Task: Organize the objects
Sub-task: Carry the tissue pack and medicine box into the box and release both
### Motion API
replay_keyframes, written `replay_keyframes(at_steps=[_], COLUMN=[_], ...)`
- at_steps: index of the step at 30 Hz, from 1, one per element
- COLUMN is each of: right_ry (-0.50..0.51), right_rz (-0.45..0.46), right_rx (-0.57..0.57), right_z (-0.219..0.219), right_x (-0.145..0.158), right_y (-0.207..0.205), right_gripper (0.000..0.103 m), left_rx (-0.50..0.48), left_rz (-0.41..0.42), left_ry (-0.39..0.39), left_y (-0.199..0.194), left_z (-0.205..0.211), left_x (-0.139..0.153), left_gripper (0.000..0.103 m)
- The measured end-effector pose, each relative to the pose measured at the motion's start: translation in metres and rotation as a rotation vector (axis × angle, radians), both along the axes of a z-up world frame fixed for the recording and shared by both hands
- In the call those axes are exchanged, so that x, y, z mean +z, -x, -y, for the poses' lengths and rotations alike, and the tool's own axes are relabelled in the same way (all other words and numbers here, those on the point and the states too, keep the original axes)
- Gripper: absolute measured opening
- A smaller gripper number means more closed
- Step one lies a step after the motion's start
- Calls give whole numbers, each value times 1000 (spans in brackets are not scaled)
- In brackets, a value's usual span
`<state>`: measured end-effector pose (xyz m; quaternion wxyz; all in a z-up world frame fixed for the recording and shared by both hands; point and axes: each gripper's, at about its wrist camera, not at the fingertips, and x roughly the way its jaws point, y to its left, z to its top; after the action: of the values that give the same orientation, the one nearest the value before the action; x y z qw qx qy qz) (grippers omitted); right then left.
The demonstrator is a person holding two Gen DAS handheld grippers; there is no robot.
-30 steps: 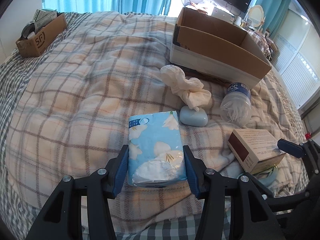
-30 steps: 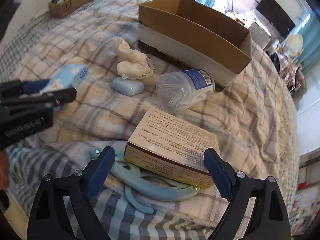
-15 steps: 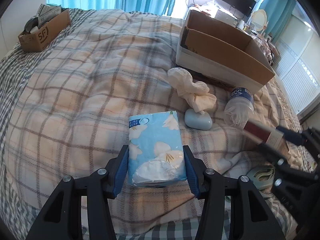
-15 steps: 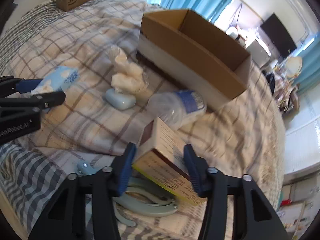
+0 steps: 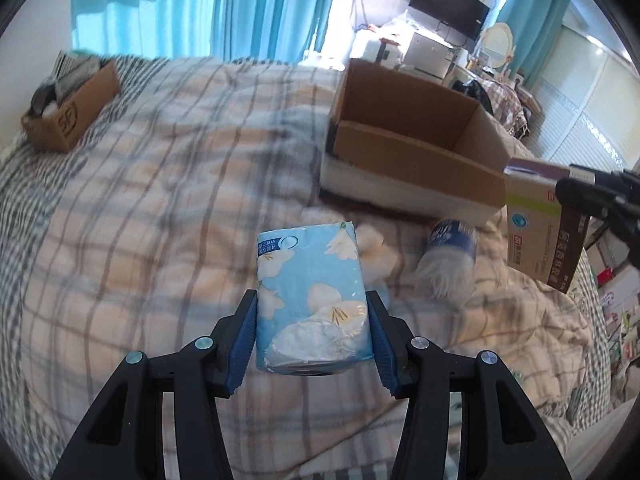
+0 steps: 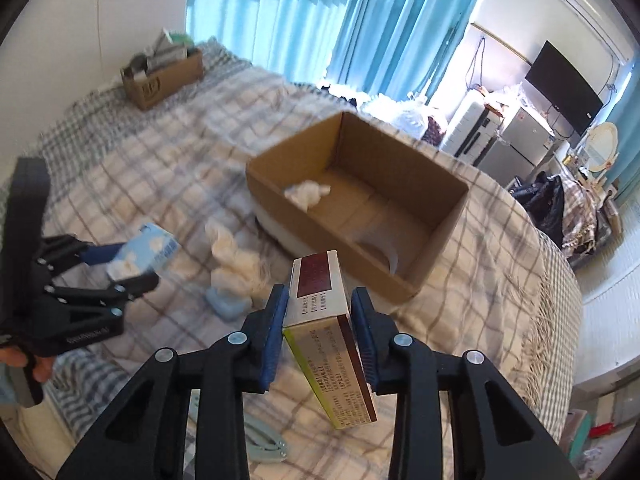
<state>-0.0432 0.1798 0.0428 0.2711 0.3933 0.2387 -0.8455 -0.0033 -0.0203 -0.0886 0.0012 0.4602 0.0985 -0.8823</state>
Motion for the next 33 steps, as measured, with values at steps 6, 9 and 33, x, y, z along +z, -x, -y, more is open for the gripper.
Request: replay_keyframes(at_steps=[6, 9, 33], right_ry=[138, 204, 398], right_rz=[7, -5, 21], right_rx=[15, 15, -107], right_z=[-1, -2, -44], right_x=[41, 55, 30], right_y=[49, 76, 171], right_gripper=[32, 32, 73], left_rx=[-40, -55, -57], left_rz=[-94, -155, -155], left_ry=[4, -3, 82], left_y=[56, 89, 193], left_z=[-13, -20, -55], left_x=[46, 68, 44], left_gripper=[53, 53, 81])
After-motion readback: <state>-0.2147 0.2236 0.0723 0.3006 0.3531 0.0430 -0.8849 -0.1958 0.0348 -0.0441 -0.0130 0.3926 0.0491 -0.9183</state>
